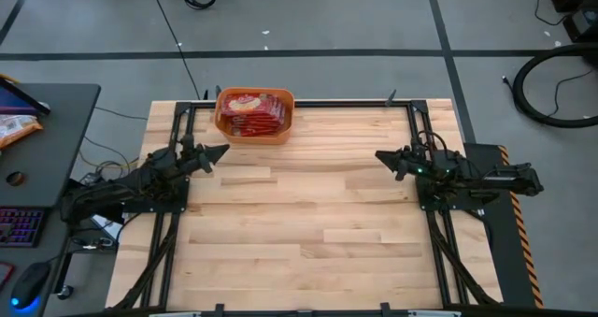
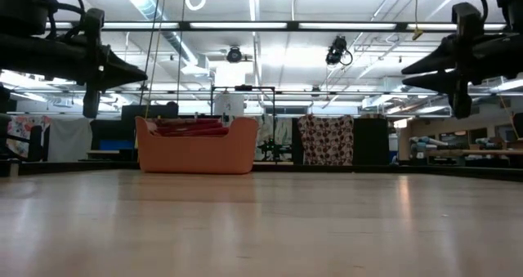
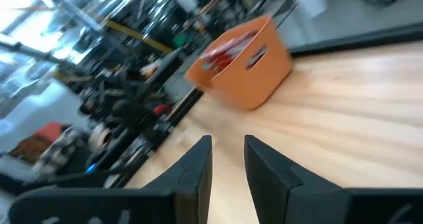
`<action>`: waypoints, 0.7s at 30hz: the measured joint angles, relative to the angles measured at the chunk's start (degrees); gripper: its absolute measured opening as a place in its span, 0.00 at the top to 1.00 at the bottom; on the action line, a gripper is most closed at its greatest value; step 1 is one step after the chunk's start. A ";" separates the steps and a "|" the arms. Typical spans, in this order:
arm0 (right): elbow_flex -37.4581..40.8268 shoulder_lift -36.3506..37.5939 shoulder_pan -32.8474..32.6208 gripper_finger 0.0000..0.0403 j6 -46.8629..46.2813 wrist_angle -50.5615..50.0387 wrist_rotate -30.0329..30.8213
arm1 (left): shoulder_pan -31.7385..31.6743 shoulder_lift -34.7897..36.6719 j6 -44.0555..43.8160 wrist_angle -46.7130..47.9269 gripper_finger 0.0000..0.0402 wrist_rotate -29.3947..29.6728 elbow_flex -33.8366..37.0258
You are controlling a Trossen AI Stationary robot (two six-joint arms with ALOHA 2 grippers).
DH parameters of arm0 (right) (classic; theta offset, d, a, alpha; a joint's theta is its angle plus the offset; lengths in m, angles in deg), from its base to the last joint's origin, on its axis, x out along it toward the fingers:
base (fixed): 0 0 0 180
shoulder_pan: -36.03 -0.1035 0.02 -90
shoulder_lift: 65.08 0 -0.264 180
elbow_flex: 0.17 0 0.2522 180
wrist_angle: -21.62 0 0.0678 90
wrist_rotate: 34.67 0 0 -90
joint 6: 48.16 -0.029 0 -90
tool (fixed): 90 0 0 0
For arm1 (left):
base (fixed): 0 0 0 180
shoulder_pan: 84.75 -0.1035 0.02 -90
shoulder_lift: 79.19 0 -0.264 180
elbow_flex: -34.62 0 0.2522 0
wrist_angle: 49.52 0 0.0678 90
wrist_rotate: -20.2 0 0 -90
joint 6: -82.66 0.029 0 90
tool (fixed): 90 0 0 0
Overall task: Sort popcorn bags into baskets
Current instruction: Return to Home Position
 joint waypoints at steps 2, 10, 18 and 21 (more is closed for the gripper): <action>0.00 0.00 0.02 0.77 0.94 0.06 2.50 | -0.04 0.00 0.01 -0.02 0.97 0.24 0.00; 0.00 -0.11 0.00 0.77 29.40 0.05 2.42 | -0.01 0.00 31.63 0.02 0.97 -1.16 0.00; 0.00 -0.11 0.00 0.77 66.16 0.12 1.87 | 0.00 0.00 48.43 -0.30 0.97 -1.18 0.07; 0.00 -0.11 0.00 0.76 65.50 0.12 1.81 | -0.02 0.00 47.91 -0.33 0.97 -1.20 0.07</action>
